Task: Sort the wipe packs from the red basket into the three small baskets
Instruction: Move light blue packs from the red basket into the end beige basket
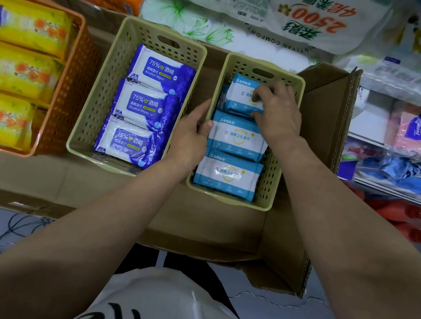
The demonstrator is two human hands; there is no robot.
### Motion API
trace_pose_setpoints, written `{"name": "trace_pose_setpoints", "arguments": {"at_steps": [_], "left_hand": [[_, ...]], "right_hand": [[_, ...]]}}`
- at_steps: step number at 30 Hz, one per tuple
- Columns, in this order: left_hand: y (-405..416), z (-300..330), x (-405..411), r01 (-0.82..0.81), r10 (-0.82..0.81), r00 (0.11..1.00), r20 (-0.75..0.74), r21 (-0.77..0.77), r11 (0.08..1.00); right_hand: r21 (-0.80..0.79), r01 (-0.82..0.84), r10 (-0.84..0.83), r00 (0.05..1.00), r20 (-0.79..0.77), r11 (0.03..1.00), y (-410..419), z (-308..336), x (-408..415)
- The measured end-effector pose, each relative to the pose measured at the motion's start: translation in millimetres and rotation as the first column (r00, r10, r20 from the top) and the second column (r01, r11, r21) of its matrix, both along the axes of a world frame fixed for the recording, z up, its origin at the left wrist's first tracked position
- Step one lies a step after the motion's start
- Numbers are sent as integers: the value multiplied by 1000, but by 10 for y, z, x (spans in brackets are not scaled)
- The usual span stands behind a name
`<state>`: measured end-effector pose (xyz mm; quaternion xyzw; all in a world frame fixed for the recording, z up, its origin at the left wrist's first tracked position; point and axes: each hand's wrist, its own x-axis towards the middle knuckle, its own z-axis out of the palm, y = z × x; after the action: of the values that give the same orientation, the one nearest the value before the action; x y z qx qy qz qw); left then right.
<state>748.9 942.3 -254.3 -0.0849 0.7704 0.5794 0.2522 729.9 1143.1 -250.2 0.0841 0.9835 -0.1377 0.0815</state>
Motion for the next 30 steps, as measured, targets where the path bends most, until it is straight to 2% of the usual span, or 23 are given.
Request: {"name": "trace_pose_setpoints", "arguments": {"at_steps": [6, 9, 11, 13, 17, 22, 30], "left_hand": [[-8, -1, 9, 1, -1, 1000, 0, 11, 1000], [-20, -24, 10, 5, -5, 1000, 2, 7, 1000], [-21, -39, 9, 4, -4, 1000, -1, 10, 1000], [-8, -39, 11, 3, -3, 1000, -9, -1, 1000], [-5, -54, 10, 9, -9, 999, -44, 1, 1000], [-22, -36, 20, -3, 3, 1000, -2, 37, 999], [-20, -17, 15, -10, 10, 1000, 17, 24, 1000]], "right_hand": [[-1, 18, -18, 1000, 24, 1000, -16, 10, -12], [-150, 96, -92, 995, 28, 984, -6, 100, -33], [-196, 137, -147, 988, -38, 971, -15, 167, 18], [-160, 111, -119, 992, -43, 981, -103, 189, 121], [-54, -23, 27, 996, 83, 998, -466, 42, 347], [-29, 31, -29, 997, 73, 999, -477, -56, 428], [-52, 17, -12, 996, 91, 999, -381, -29, 409]]}}
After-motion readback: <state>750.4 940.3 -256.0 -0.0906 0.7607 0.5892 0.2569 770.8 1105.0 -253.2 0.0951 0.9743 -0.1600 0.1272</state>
